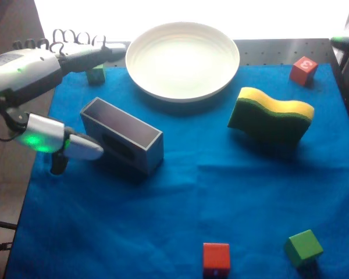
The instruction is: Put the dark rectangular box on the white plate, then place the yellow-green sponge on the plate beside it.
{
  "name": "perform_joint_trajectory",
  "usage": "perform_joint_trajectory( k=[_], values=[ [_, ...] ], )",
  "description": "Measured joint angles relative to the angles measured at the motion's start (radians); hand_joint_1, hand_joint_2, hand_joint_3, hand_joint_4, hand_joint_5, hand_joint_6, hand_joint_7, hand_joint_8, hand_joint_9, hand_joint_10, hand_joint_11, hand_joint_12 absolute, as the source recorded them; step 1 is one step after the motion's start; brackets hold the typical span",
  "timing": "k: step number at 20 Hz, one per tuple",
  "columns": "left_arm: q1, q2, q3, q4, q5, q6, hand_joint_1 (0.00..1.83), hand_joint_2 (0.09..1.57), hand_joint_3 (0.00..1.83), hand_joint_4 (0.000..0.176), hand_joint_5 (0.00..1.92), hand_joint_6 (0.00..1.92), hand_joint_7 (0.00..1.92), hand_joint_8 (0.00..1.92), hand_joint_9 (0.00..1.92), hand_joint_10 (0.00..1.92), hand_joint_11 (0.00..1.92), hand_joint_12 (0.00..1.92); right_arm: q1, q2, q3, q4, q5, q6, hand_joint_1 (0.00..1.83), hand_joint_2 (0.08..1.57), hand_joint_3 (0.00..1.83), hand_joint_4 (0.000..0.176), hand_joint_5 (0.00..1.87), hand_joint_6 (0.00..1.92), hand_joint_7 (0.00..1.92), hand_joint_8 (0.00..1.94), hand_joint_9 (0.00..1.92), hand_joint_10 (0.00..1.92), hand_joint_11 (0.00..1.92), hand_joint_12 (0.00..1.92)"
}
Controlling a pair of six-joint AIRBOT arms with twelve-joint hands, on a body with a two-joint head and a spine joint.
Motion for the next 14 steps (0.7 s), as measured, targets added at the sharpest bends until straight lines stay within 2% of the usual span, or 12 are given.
perform_joint_trajectory(
  k=[1, 3, 4, 5, 6, 7, 9, 10, 11, 12, 13, 14],
  values=[
    [0.000, 0.000, 0.000, 0.011, 0.005, 0.000, 0.87, 0.79, 0.00, 0.145, 0.16, 0.01, 0.13, 0.01, 0.06, 0.01, 0.00, 0.00, 0.000, -0.002, 0.001, 0.000, 0.000, 0.000, 0.69, 0.95, 0.00, 0.106, 0.22, 0.00, 0.10, 0.00, 0.04, 0.00, 0.00, 0.17],
    [-0.005, 0.000, 0.003, 0.019, 0.023, -0.002, 0.86, 0.76, 0.00, 0.145, 0.14, 0.00, 0.14, 0.01, 0.07, 0.01, 0.02, 0.01, 0.000, -0.002, 0.001, 0.001, -0.002, 0.000, 0.74, 0.95, 0.00, 0.105, 0.22, 0.00, 0.07, 0.00, 0.01, 0.00, 0.01, 0.07],
    [-0.018, -0.002, 0.011, 0.031, 0.035, -0.004, 0.85, 0.76, 0.00, 0.125, 0.15, 0.00, 0.16, 0.01, 0.09, 0.02, 0.05, 0.02, 0.000, -0.002, 0.001, 0.001, -0.001, 0.000, 0.75, 0.95, 0.00, 0.100, 0.23, 0.01, 0.08, 0.01, 0.02, 0.01, 0.02, 0.07],
    [-0.051, -0.009, 0.029, 0.067, 0.059, -0.031, 0.82, 0.75, 0.00, 0.120, 0.15, 0.00, 0.17, 0.02, 0.13, 0.00, 0.01, 0.19, 0.000, -0.002, 0.001, 0.001, -0.002, 0.000, 0.75, 0.95, 0.00, 0.099, 0.23, 0.01, 0.10, 0.01, 0.03, 0.01, 0.03, 0.07],
    [-0.077, -0.022, 0.050, 0.113, 0.079, -0.067, 0.87, 0.76, 0.01, 0.075, 0.16, 0.00, 0.21, 0.02, 0.16, 0.01, 0.00, 0.29, 0.000, -0.002, 0.001, 0.001, -0.003, 0.000, 0.74, 0.94, 0.00, 0.107, 0.23, 0.01, 0.11, 0.01, 0.03, 0.01, 0.04, 0.07],
    [-0.107, -0.043, 0.077, 0.180, 0.097, -0.134, 0.88, 0.77, 0.01, 0.053, 0.17, 0.00, 0.23, 0.01, 0.18, 0.01, 0.00, 0.37, 0.000, -0.003, 0.001, 0.001, -0.003, 0.000, 0.72, 0.94, 0.00, 0.104, 0.23, 0.00, 0.11, 0.01, 0.03, 0.01, 0.03, 0.07],
    [-0.148, -0.092, 0.119, 0.319, 0.133, -0.248, 0.83, 0.80, 0.01, 0.096, 0.20, 0.00, 0.26, 0.01, 0.21, 0.01, 0.00, 0.55, 0.000, -0.003, 0.001, -0.001, -0.004, 0.000, 0.77, 0.94, 0.00, 0.088, 0.24, 0.01, 0.14, 0.02, 0.07, 0.02, 0.05, 0.08],
    [-0.166, -0.113, 0.132, 0.391, 0.163, -0.286, 0.83, 0.82, 0.01, 0.073, 0.21, 0.00, 0.27, 0.00, 0.24, 0.01, 0.00, 0.59, 0.000, -0.003, 0.001, -0.002, -0.005, 0.000, 0.78, 0.95, 0.00, 0.081, 0.23, 0.00, 0.13, 0.01, 0.06, 0.01, 0.06, 0.08],
    [-0.188, -0.126, 0.134, 0.460, 0.199, -0.312, 0.85, 0.81, 0.00, 0.078, 0.19, 0.00, 0.25, 0.00, 0.24, 0.01, 0.00, 0.57, 0.000, -0.003, 0.001, -0.003, -0.006, 0.001, 0.77, 0.95, 0.00, 0.078, 0.23, 0.00, 0.13, 0.01, 0.06, 0.01, 0.07, 0.09],
    [-0.208, -0.129, 0.134, 0.516, 0.214, -0.327, 0.88, 0.78, 0.00, 0.122, 0.19, 0.00, 0.26, 0.00, 0.25, 0.01, 0.00, 0.63, 0.000, -0.003, 0.001, -0.003, -0.007, 0.001, 0.78, 0.94, 0.00, 0.075, 0.23, 0.00, 0.13, 0.01, 0.06, 0.01, 0.08, 0.10],
    [-0.228, -0.129, 0.134, 0.570, 0.226, -0.357, 0.89, 0.77, 0.00, 0.111, 0.21, 0.00, 0.28, 0.00, 0.30, 0.00, 0.00, 0.79, 0.000, -0.003, 0.002, -0.003, -0.008, 0.001, 0.78, 0.95, 0.00, 0.074, 0.23, 0.00, 0.13, 0.01, 0.06, 0.01, 0.08, 0.09],
    [-0.241, -0.129, 0.138, 0.613, 0.234, -0.389, 0.89, 0.77, 0.00, 0.103, 0.25, 0.01, 0.31, 0.01, 0.31, 0.00, 0.00, 0.76, 0.000, -0.003, 0.002, -0.003, -0.008, 0.001, 0.75, 0.94, 0.00, 0.070, 0.24, 0.00, 0.14, 0.01, 0.07, 0.01, 0.09, 0.10]
  ],
)
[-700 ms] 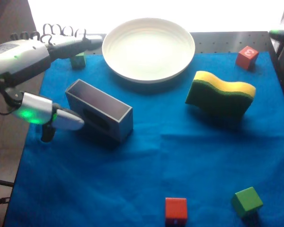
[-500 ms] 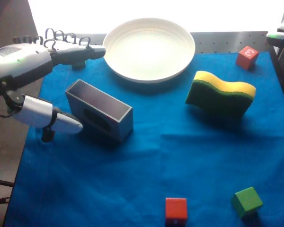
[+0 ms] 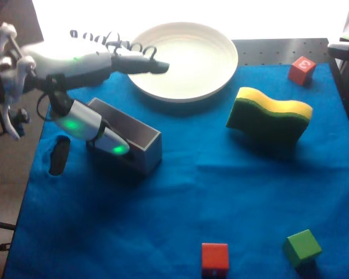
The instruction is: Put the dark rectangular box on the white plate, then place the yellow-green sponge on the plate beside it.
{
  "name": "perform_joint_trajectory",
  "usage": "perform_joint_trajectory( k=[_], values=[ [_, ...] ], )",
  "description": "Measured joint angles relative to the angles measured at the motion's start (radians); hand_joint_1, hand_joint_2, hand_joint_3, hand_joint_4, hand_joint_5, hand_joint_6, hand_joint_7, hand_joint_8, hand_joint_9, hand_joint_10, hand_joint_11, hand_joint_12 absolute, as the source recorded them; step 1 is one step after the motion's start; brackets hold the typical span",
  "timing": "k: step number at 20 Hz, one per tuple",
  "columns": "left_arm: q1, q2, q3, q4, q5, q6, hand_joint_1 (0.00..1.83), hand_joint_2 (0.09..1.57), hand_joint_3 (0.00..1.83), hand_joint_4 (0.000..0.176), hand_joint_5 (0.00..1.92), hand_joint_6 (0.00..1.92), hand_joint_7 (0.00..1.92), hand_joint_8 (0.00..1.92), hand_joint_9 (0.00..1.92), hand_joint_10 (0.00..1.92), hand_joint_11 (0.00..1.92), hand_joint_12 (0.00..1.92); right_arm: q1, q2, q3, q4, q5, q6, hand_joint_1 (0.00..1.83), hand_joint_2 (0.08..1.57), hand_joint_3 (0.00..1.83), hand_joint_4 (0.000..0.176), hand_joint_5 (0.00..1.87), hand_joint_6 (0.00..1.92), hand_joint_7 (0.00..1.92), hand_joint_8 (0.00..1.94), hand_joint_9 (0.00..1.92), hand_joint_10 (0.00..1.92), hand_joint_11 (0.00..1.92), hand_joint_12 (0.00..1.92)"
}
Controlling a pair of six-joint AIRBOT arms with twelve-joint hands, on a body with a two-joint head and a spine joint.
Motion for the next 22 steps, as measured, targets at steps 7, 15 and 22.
perform_joint_trajectory(
  k=[7, 15, 22],
  values=[
    [-0.023, -0.010, 0.008, 0.175, 0.047, -0.108, 1.18, 1.01, 0.01, 0.000, 1.09, 0.59, 1.04, 0.20, 0.95, 0.53, 0.63, 1.18, 0.000, 0.000, 0.000, -0.003, -0.001, 0.002, 0.78, 0.98, 0.01, 0.132, 0.24, 0.00, 0.08, 0.00, 0.02, 0.00, 0.00, 0.00],
    [-0.034, -0.026, 0.046, 0.133, 0.045, -0.113, 1.29, 1.06, 0.00, 0.000, 1.25, 0.32, 1.03, 1.14, 1.03, 0.98, 0.86, 1.38, 0.000, -0.001, 0.000, -0.002, -0.001, 0.007, 0.89, 1.01, 0.01, 0.092, 0.22, 0.00, 0.05, 0.00, 0.04, 0.01, 0.10, 0.04],
    [-0.140, -0.035, 0.087, -0.198, -0.047, 0.110, 1.36, 1.08, 0.00, 0.000, 1.02, 0.85, 1.09, 0.88, 0.92, 1.13, 0.64, 1.52, 0.000, -0.002, 0.000, -0.003, -0.001, 0.010, 0.80, 1.01, 0.00, 0.066, 0.21, 0.00, 0.06, 0.01, 0.08, 0.01, 0.16, 0.07]
  ],
)
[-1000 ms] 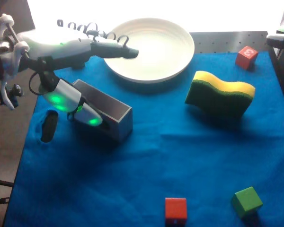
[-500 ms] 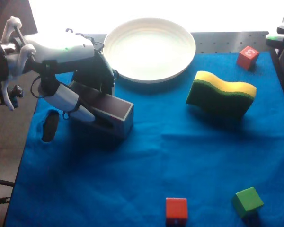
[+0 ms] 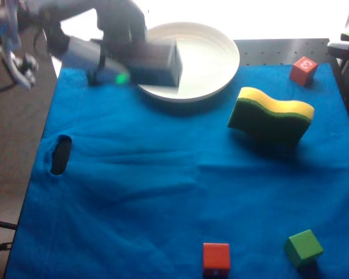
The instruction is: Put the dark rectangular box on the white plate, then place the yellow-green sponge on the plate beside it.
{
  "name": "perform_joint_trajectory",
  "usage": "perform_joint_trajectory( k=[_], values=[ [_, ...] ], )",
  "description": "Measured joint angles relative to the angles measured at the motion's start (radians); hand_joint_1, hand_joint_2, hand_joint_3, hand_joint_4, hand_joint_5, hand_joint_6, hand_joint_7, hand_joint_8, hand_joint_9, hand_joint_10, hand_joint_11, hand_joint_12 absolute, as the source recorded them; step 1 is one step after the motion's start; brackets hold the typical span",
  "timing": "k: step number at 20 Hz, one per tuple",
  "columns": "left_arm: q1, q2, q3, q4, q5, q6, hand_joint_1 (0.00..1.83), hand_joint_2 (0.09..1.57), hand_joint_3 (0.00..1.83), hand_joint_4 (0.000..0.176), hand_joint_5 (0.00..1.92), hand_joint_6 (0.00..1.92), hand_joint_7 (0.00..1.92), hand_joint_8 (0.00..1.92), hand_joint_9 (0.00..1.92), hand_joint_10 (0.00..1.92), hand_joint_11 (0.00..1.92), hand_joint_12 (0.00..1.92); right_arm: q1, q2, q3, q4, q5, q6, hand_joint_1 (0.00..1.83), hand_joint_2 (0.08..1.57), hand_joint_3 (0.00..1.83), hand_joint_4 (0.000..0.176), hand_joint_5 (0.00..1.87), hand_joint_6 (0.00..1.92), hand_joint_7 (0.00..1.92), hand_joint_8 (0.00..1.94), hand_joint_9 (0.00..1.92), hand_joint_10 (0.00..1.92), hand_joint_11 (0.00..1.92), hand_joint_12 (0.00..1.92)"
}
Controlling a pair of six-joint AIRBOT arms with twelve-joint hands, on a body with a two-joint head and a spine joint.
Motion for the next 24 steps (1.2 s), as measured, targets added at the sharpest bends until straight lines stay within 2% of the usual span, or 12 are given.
perform_joint_trajectory(
  k=[2, 5, 9, 11, 13, 14, 15, 16, 17, 19, 22, 24],
  values=[
    [-0.013, -0.052, 0.069, -0.152, -0.016, 0.083, 1.29, 1.04, 0.00, 0.000, 1.11, 0.73, 1.18, 0.73, 1.04, 0.87, 0.82, 1.38, 0.000, -0.005, 0.004, 0.000, 0.001, 0.000, 0.84, 1.01, 0.00, 0.070, 0.22, 0.01, 0.08, 0.01, 0.08, 0.01, 0.14, 0.07],
    [-0.022, -0.153, 0.168, -0.241, 0.013, 0.127, 1.39, 1.06, 0.00, 0.000, 0.98, 1.05, 1.13, 0.69, 1.03, 0.93, 0.73, 1.15, 0.000, -0.012, 0.005, 0.002, 0.000, 0.000, 0.79, 1.00, 0.00, 0.066, 0.22, 0.00, 0.08, 0.00, 0.08, 0.00, 0.15, 0.07],
    [-0.045, -0.296, 0.312, -0.349, 0.059, 0.177, 1.39, 1.06, 0.00, 0.000, 1.00, 1.01, 1.13, 0.65, 1.04, 0.93, 0.74, 1.08, 0.010, -0.029, 0.026, -0.001, -0.002, 0.008, 0.67, 0.99, 0.00, 0.052, 0.18, 0.00, 0.07, 0.01, 0.08, 0.01, 0.11, 0.06],
    [-0.045, -0.359, 0.383, -0.378, 0.098, 0.178, 1.38, 1.06, 0.00, 0.000, 1.03, 0.99, 1.18, 0.64, 0.98, 0.97, 0.62, 1.15, 0.038, -0.042, 0.044, 0.000, -0.006, 0.010, 0.66, 0.99, 0.00, 0.059, 0.17, 0.00, 0.08, 0.01, 0.08, 0.01, 0.11, 0.06],
    [-0.047, -0.403, 0.444, -0.379, 0.145, 0.178, 1.38, 1.08, 0.00, 0.000, 0.94, 1.09, 1.17, 0.70, 0.94, 1.02, 0.12, 1.25, 0.064, -0.060, 0.064, -0.010, -0.001, 0.019, 0.61, 0.98, 0.00, 0.045, 0.17, 0.00, 0.09, 0.01, 0.09, 0.01, 0.13, 0.07],
    [-0.048, -0.411, 0.462, -0.378, 0.167, 0.178, 1.27, 1.09, 0.00, 0.000, 0.93, 1.06, 1.15, 0.75, 0.83, 0.80, 0.02, 1.19, 0.074, -0.071, 0.072, -0.025, -0.001, 0.028, 0.62, 0.99, 0.00, 0.047, 0.17, 0.00, 0.09, 0.01, 0.09, 0.01, 0.12, 0.07],
    [-0.048, -0.412, 0.471, -0.378, 0.176, 0.179, 1.20, 1.14, 0.00, 0.026, 0.90, 1.09, 0.96, 1.05, 0.54, 0.81, 0.00, 1.37, 0.083, -0.080, 0.080, -0.042, -0.001, 0.035, 0.61, 0.99, 0.00, 0.044, 0.17, 0.00, 0.09, 0.01, 0.09, 0.01, 0.13, 0.07],
    [-0.050, -0.415, 0.481, -0.377, 0.187, 0.181, 1.07, 1.15, 0.00, 0.044, 0.88, 1.13, 0.76, 0.62, 0.49, 0.60, 0.00, 1.09, 0.083, -0.084, 0.080, -0.047, -0.001, 0.038, 0.59, 0.99, 0.00, 0.041, 0.18, 0.00, 0.10, 0.01, 0.10, 0.01, 0.15, 0.09],
    [-0.051, -0.417, 0.488, -0.375, 0.190, 0.181, 1.12, 1.06, 0.00, 0.009, 0.71, 0.55, 0.74, 0.36, 0.53, 0.47, 0.00, 1.08, 0.083, -0.087, 0.082, -0.050, -0.003, 0.039, 0.59, 1.00, 0.00, 0.033, 0.18, 0.00, 0.10, 0.01, 0.11, 0.01, 0.16, 0.09],
    [-0.053, -0.429, 0.501, -0.374, 0.195, 0.181, 1.08, 1.00, 0.00, 0.040, 0.69, 0.08, 0.71, 0.08, 0.59, 0.26, 0.13, 1.10, 0.084, -0.088, 0.085, -0.053, -0.003, 0.042, 0.59, 1.00, 0.00, 0.042, 0.17, 0.00, 0.10, 0.00, 0.11, 0.01, 0.16, 0.10],
    [-0.053, -0.443, 0.500, -0.373, 0.195, 0.181, 1.02, 0.96, 0.00, 0.094, 0.61, 0.00, 0.63, 0.00, 0.55, 0.03, 0.11, 0.95, 0.087, -0.094, 0.094, -0.047, -0.001, 0.043, 0.62, 0.99, 0.00, 0.051, 0.19, 0.00, 0.09, 0.00, 0.10, 0.00, 0.13, 0.10],
    [-0.053, -0.442, 0.494, -0.373, 0.184, 0.181, 0.99, 0.96, 0.00, 0.092, 0.56, 0.00, 0.56, 0.00, 0.51, 0.00, 0.06, 0.92, 0.087, -0.102, 0.096, -0.047, -0.003, 0.045, 0.63, 0.99, 0.00, 0.044, 0.18, 0.00, 0.10, 0.00, 0.10, 0.00, 0.13, 0.10]
  ],
)
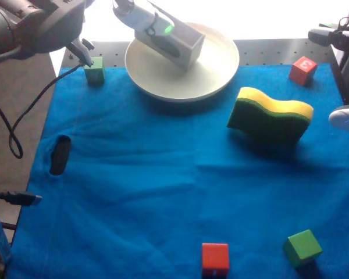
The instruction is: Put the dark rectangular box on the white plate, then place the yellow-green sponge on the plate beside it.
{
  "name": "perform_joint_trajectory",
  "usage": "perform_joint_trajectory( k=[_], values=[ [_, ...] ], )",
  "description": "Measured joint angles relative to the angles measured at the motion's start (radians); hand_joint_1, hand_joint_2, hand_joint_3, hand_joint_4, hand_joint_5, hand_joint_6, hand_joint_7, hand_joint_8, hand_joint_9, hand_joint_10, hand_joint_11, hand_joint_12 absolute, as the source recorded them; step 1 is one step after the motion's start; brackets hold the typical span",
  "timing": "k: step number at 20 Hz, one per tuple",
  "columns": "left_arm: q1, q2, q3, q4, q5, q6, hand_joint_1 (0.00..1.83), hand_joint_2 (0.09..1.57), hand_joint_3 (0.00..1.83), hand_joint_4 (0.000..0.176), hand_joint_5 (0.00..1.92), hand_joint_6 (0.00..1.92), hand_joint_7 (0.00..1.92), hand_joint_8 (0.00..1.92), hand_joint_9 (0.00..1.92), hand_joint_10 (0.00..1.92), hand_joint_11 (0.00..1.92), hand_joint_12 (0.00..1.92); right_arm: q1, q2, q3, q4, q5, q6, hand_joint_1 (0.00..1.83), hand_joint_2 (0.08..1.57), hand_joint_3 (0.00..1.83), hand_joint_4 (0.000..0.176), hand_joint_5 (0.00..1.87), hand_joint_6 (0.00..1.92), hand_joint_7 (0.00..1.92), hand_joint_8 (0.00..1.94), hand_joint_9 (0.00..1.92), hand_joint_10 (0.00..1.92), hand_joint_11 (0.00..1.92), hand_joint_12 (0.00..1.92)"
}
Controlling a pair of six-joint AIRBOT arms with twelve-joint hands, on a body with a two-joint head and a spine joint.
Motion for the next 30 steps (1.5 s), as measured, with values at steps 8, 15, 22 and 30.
perform_joint_trajectory(
  k=[8, 15, 22, 30],
  values=[
    [0.008, 0.148, -0.183, 0.004, -0.093, 0.063, 0.80, 0.93, 0.00, 0.164, 0.30, 0.00, 0.33, 0.00, 0.29, 0.00, 0.00, 0.55, 0.008, 0.000, 0.001, -0.004, 0.002, 0.004, 0.64, 0.99, 0.00, 0.108, 0.20, 0.00, 0.14, 0.01, 0.15, 0.01, 0.09, 0.09],
    [0.131, 0.369, -0.439, -0.013, -0.239, 0.113, 0.81, 0.84, 0.00, 0.168, 0.11, 0.00, 0.01, 0.00, 0.00, 0.00, 0.00, 0.01, 0.014, -0.005, 0.000, -0.019, -0.001, 0.012, 0.67, 0.92, 0.00, 0.109, 0.15, 0.00, 0.08, 0.00, 0.06, 0.00, 0.11, 0.11],
    [0.379, 0.602, -0.692, -0.182, -0.454, 0.198, 0.89, 0.81, 0.00, 0.176, 0.00, 0.00, 0.00, 0.00, 0.00, 0.00, 0.00, 0.00, 0.048, -0.017, 0.000, -0.071, -0.058, 0.024, 0.65, 0.83, 0.00, 0.112, 0.22, 0.00, 0.09, 0.00, 0.10, 0.00, 0.00, 0.43],
    [0.657, 0.749, -0.909, -0.375, -0.678, 0.307, 0.91, 0.79, 0.00, 0.172, 0.00, 0.00, 0.00, 0.00, 0.00, 0.00, 0.00, 0.00, 0.100, -0.055, 0.034, -0.104, -0.152, 0.030, 0.78, 0.85, 0.00, 0.128, 0.33, 0.00, 0.20, 0.00, 0.10, 0.00, 0.00, 0.33]
  ],
)
